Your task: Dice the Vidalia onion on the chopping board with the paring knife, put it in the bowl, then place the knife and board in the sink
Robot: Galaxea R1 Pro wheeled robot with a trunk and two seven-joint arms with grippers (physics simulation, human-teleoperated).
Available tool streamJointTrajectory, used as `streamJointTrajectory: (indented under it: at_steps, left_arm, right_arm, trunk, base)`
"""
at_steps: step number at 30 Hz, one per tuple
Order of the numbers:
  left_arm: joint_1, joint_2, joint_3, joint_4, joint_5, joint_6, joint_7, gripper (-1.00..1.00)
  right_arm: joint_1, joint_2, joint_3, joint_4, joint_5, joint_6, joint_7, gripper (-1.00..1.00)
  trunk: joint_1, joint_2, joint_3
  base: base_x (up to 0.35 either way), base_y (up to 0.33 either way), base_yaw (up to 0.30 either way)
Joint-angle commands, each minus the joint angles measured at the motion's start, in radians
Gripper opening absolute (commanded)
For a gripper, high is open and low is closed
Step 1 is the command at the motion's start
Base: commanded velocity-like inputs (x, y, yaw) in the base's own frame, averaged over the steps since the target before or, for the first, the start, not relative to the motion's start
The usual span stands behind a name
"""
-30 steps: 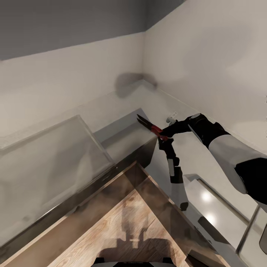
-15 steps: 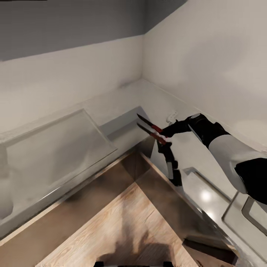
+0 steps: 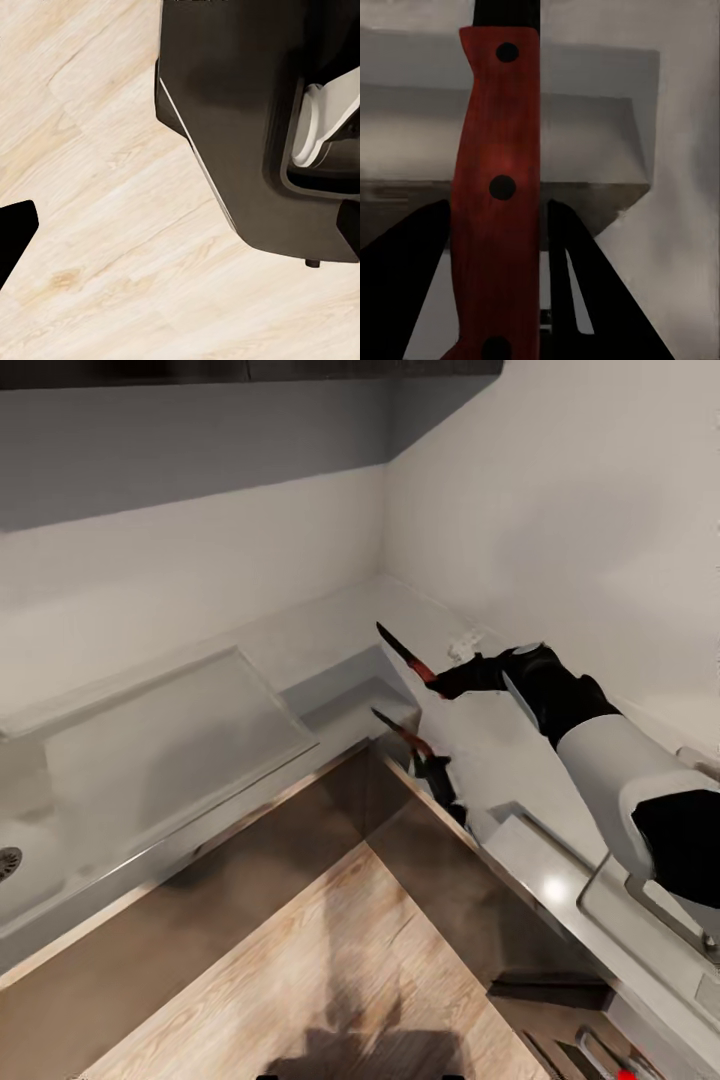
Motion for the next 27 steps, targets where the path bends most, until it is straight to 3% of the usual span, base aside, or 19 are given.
streamJointTrajectory:
  at_steps: [1, 4, 9, 18, 27]
  left_arm:
    - [0.000, 0.001, -0.008, -0.002, 0.009, -0.002, 0.006, 1.00]
    - [0.000, 0.001, -0.008, -0.002, 0.009, -0.003, 0.005, 1.00]
    - [0.000, 0.003, -0.008, -0.001, 0.009, -0.004, 0.005, 1.00]
    - [0.000, 0.005, -0.007, -0.002, 0.011, -0.005, 0.005, 1.00]
    - [0.000, 0.010, -0.005, -0.005, 0.012, -0.010, 0.006, 1.00]
  right_arm:
    - [0.000, 0.007, 0.001, -0.024, 0.005, 0.027, 0.004, -1.00]
    - [0.000, 0.029, -0.002, -0.055, -0.012, 0.073, 0.000, -1.00]
    - [0.000, 0.050, -0.002, -0.061, -0.023, 0.089, -0.021, -1.00]
    - [0.000, 0.060, -0.001, -0.060, -0.024, 0.092, -0.031, -1.00]
    - [0.000, 0.087, -0.001, -0.052, -0.024, 0.092, -0.050, -1.00]
  trunk:
    - [0.000, -0.002, 0.000]
    - [0.000, -0.002, 0.005]
    - [0.000, -0.002, 0.013]
    - [0.000, -0.002, 0.027]
    - [0.000, -0.002, 0.041]
  base:
    - [-0.229, 0.062, 0.000]
    - [-0.275, 0.083, 0.000]
    - [-0.304, 0.096, 0.000]
    - [-0.310, 0.099, 0.000]
    - [-0.310, 0.099, 0.000]
